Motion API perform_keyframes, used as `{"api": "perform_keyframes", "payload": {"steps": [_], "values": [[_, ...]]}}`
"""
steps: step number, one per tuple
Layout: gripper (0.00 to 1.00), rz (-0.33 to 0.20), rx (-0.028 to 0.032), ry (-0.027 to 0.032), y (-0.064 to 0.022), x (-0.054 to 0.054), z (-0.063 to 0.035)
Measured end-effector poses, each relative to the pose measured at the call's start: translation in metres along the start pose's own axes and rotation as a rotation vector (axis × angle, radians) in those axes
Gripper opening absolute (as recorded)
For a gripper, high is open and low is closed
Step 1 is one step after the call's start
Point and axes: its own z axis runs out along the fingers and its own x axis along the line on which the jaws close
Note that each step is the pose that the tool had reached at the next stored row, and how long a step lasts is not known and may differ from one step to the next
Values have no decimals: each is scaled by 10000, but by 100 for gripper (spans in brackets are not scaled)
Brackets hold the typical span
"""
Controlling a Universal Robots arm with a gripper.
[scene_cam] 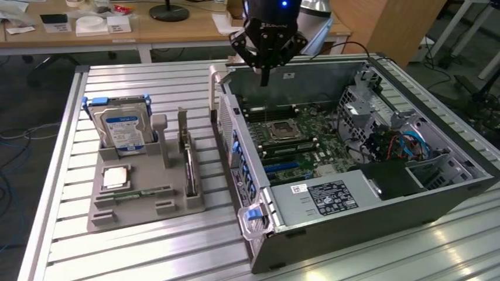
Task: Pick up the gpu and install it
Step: 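Reach for the gpu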
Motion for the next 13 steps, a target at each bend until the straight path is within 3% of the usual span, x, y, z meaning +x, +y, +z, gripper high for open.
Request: {"api": "perform_keyframes", "payload": {"steps": [13], "values": [[11, 0, 0, -3, -11, 594, 7]]}}
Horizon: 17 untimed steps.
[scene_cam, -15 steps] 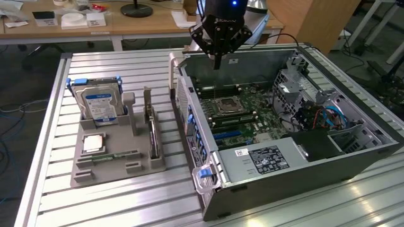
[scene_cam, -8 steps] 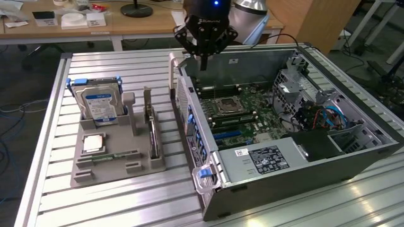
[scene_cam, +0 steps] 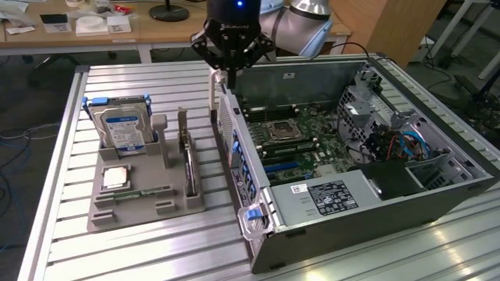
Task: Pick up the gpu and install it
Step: 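Reach for the gpu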
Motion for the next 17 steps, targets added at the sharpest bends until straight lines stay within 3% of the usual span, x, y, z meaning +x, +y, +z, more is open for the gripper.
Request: {"api": "perform_keyframes", "payload": {"steps": [7, 9, 11, 13, 17], "values": [[11, 1, 9, -1, -15, 315, 10], [11, 0, 27, -2, -26, 556, 23], [11, -2, 31, -3, -30, 646, 27], [11, 0, 33, -4, -32, 697, 29], [11, -1, 33, -3, -33, 698, 29]]}}
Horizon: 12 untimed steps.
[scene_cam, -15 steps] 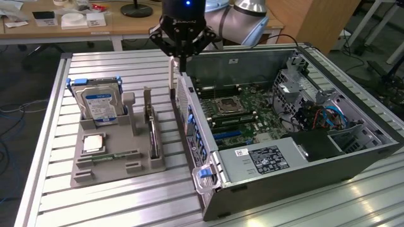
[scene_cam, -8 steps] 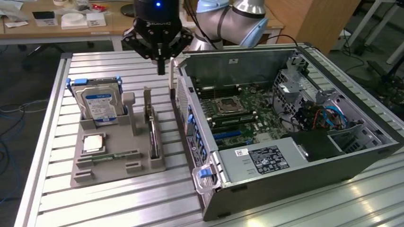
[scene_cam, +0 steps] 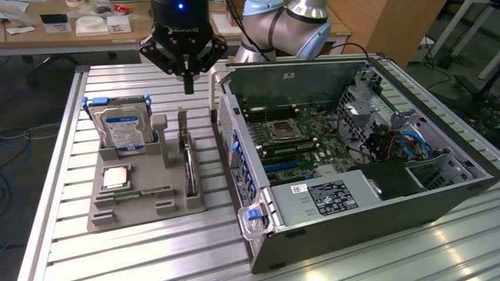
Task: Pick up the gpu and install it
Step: 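Reach for the gpu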
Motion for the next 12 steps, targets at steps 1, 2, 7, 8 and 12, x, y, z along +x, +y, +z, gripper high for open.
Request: {"api": "perform_keyframes", "payload": {"steps": [1, 2, 7, 8, 12], "values": [[11, 0, 0, 0, 0, 0, 0], [11, 0, 1, 1, -2, 0, -1], [11, 0, 3, 0, -59, 3, -3], [11, 0, 3, 0, -73, 4, -3], [11, 0, 3, 0, -141, 6, -6]]}}
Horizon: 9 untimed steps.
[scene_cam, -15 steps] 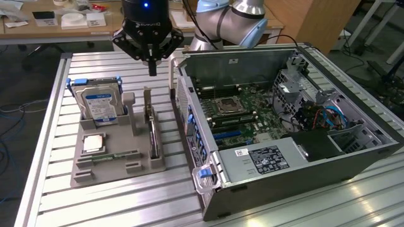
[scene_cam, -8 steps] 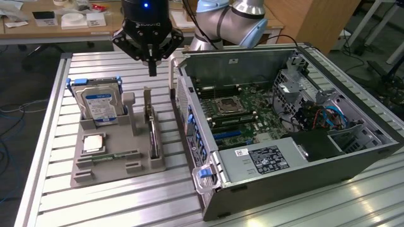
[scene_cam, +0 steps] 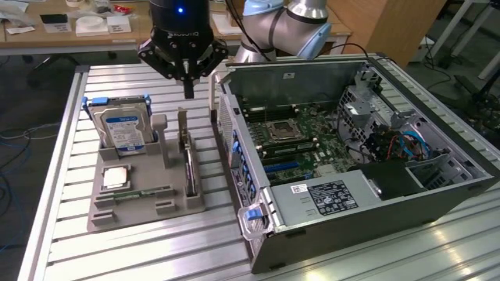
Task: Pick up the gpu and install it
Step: 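Reach for the gpu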
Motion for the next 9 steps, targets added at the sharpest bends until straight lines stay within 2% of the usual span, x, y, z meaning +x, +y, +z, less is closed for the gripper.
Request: {"api": "perform_keyframes", "payload": {"steps": [9], "values": [[11, 0, 0, 0, -229, 28, -9]]}}
